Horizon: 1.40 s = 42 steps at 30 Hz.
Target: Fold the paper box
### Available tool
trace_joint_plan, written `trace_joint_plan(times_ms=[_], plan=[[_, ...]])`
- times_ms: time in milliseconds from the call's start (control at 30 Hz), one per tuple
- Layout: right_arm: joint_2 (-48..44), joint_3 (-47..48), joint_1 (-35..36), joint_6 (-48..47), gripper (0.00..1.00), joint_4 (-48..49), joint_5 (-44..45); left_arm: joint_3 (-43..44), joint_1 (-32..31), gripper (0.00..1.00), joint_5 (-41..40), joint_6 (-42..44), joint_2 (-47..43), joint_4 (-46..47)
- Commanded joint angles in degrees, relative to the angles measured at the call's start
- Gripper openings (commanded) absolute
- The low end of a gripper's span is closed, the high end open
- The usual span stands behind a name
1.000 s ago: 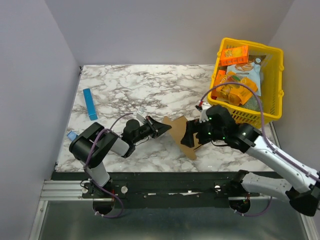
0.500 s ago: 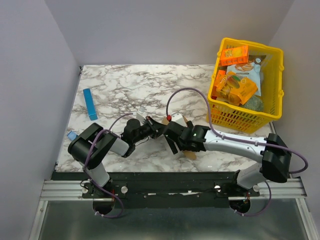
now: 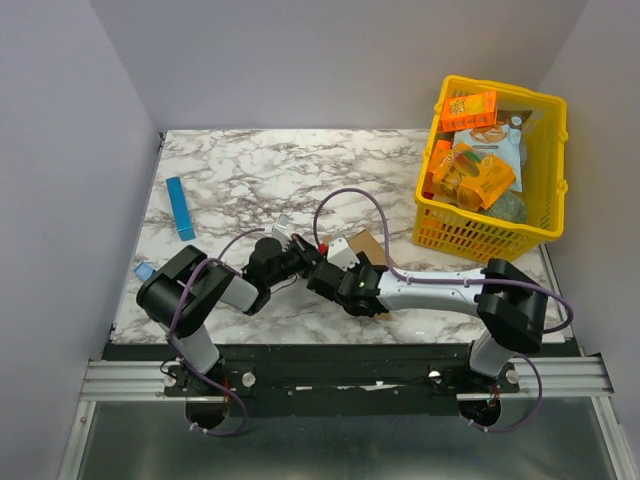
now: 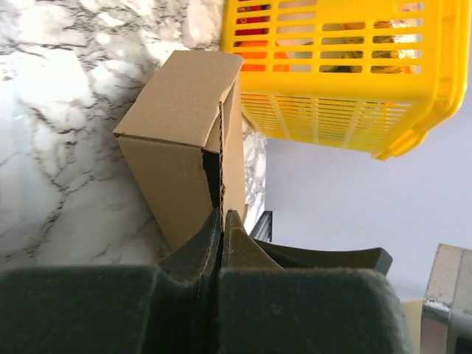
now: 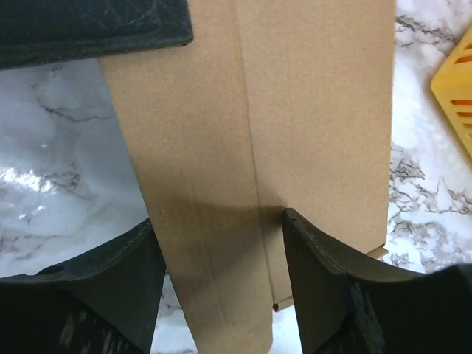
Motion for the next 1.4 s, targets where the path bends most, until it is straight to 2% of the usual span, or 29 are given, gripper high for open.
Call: trace_joint_plan(times_ms=[0, 33, 233, 267, 333, 367, 467, 633, 733, 900, 1033, 1200, 1367], plan=[[4.7, -1.2, 0.2, 4.5, 0.66, 0.1, 5.1, 0.0, -0.4, 0.04, -0.4, 0.2, 0.5, 0.9], [5.2, -1.3, 0.3, 4.8, 0.65, -0.1, 5.7, -0.2, -0.4, 0.05, -0.3, 0.1, 0.8, 1.2], [7.2, -1.4, 0.2, 7.1, 0.54, -2.0, 7.2, -2.6, 0.7, 0.32, 0.6, -1.0, 2.1, 5.1], [7.2, -1.5, 0.3, 7.1, 0.52, -2.0, 7.1, -3.0, 1.1, 0.43, 0.8, -1.2, 2.2, 5.6], [6.9, -2.0, 0.3, 7.1, 0.46, -1.7, 6.8, -4.1, 2.5, 0.55, 1.3, -1.2, 2.0, 6.6], [6.8, -2.1, 0.2, 7.1, 0.43, -1.6, 6.7, -4.5, 3.1, 0.64, 1.5, -1.1, 1.9, 6.9], [6.3, -2.2, 0.3, 6.0, 0.32, -1.3, 5.7, -5.4, 4.7, 0.76, 1.9, 0.8, 0.0, 5.6], [5.0, -1.9, 0.3, 2.4, 0.11, -0.9, 1.9, -3.8, 6.4, 0.83, 0.8, 9.6, -8.5, -8.8], [2.9, -1.8, 0.3, 0.1, 0.05, -1.3, -1.0, -2.9, 7.7, 0.84, -0.4, 13.4, -13.7, -17.3], [-3.8, -1.2, 0.1, -2.8, 0.01, -2.5, -6.4, -2.7, 11.2, 0.86, -1.3, 18.7, -19.6, -25.8], [-8.9, -1.6, -1.7, -5.8, 0.00, -2.0, -15.3, -3.3, 13.4, 0.87, -1.4, 20.8, -23.8, -29.2], [-13.6, -1.1, -5.3, -11.1, 0.00, -1.3, -25.1, -4.5, 16.0, 0.88, -1.1, 22.7, -28.4, -30.6], [-18.3, -0.4, -11.4, -15.4, 0.00, -0.3, -38.9, -7.1, 17.8, 0.91, 0.6, 24.8, -34.3, -28.2]])
